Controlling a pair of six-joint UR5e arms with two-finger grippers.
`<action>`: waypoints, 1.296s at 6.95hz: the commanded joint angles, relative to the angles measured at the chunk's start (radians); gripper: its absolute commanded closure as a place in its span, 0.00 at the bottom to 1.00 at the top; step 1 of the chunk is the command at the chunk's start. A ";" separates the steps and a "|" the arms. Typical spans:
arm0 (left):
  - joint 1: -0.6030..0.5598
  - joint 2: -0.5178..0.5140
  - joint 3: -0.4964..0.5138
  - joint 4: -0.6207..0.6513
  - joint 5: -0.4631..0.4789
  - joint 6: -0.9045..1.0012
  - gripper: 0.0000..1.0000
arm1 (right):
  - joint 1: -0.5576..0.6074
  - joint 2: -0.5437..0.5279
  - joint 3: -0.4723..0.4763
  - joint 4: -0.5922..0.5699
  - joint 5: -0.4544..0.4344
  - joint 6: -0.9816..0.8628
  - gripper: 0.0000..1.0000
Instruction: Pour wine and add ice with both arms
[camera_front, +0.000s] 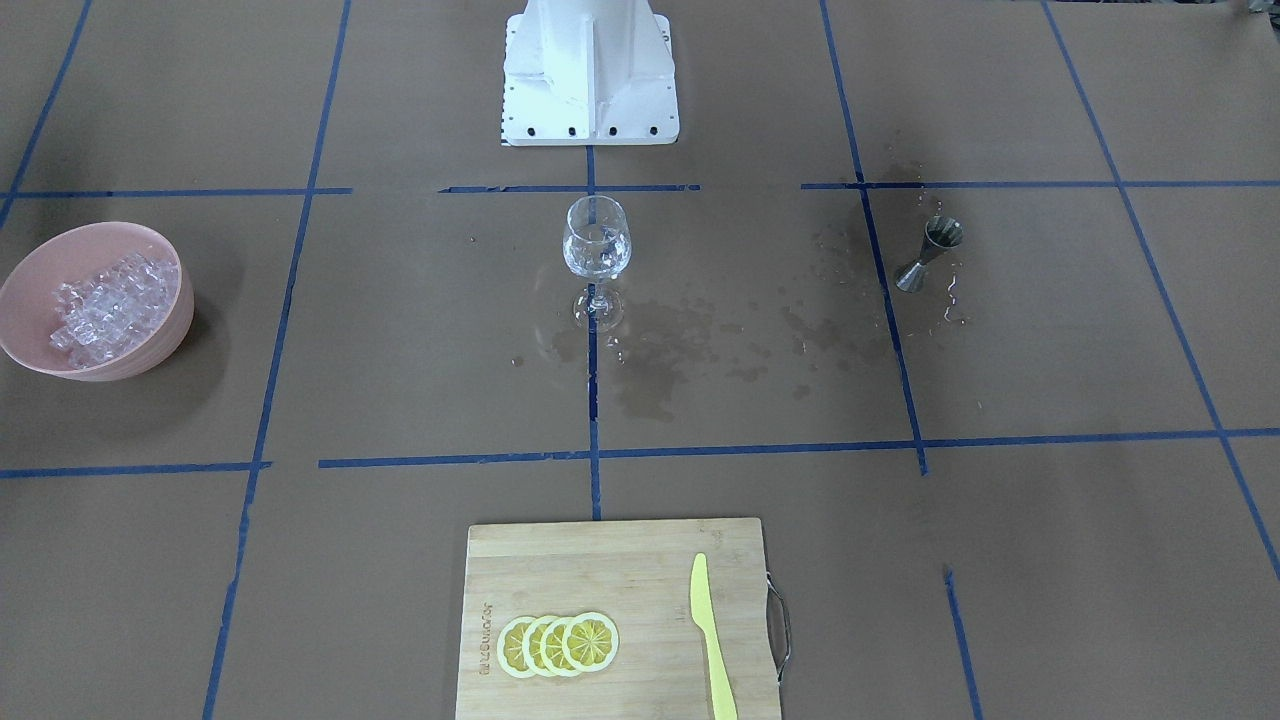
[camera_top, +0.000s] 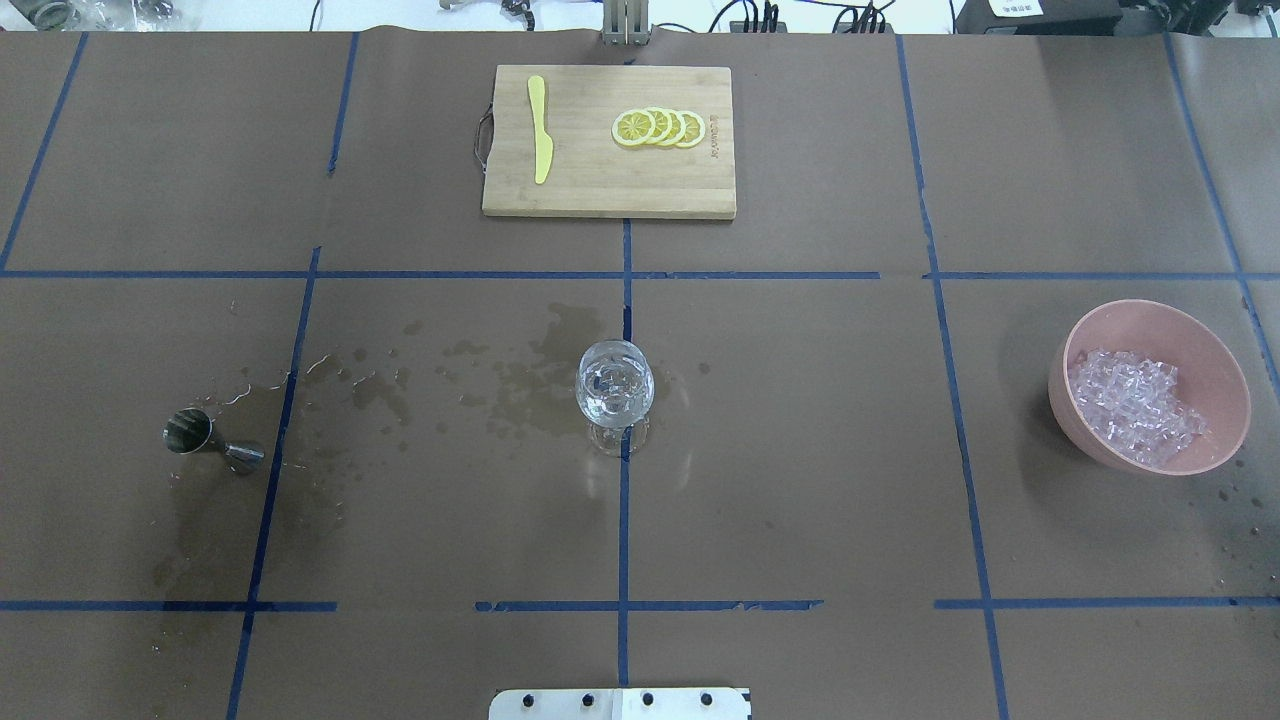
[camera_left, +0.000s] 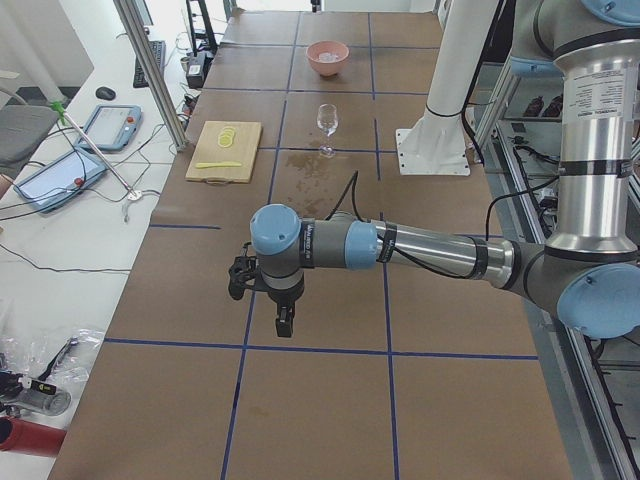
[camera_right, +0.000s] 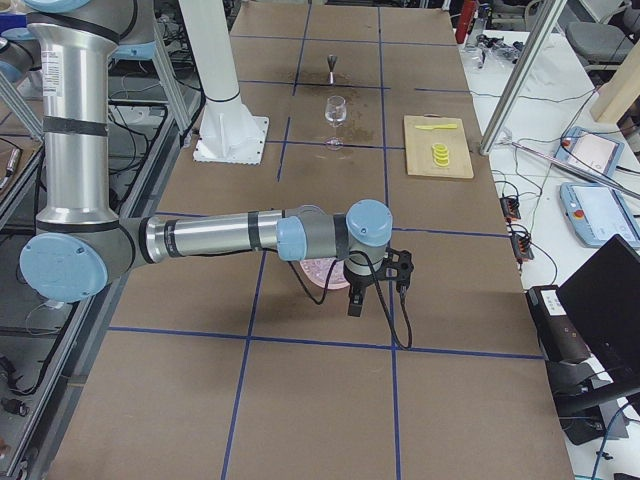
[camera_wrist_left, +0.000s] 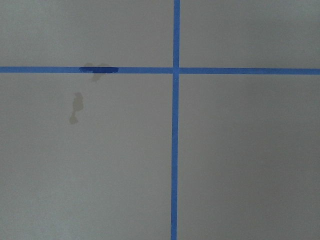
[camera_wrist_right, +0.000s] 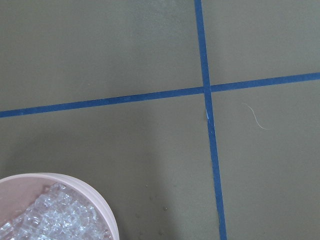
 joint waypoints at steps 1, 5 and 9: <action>0.000 0.006 -0.051 -0.022 0.009 0.058 0.00 | 0.000 0.007 0.002 0.000 -0.002 0.000 0.00; 0.002 0.018 -0.098 -0.033 -0.003 0.106 0.00 | 0.000 0.011 0.005 0.000 -0.001 0.001 0.00; -0.003 -0.039 -0.044 -0.082 -0.008 0.102 0.00 | 0.000 0.011 0.034 0.032 0.014 0.000 0.00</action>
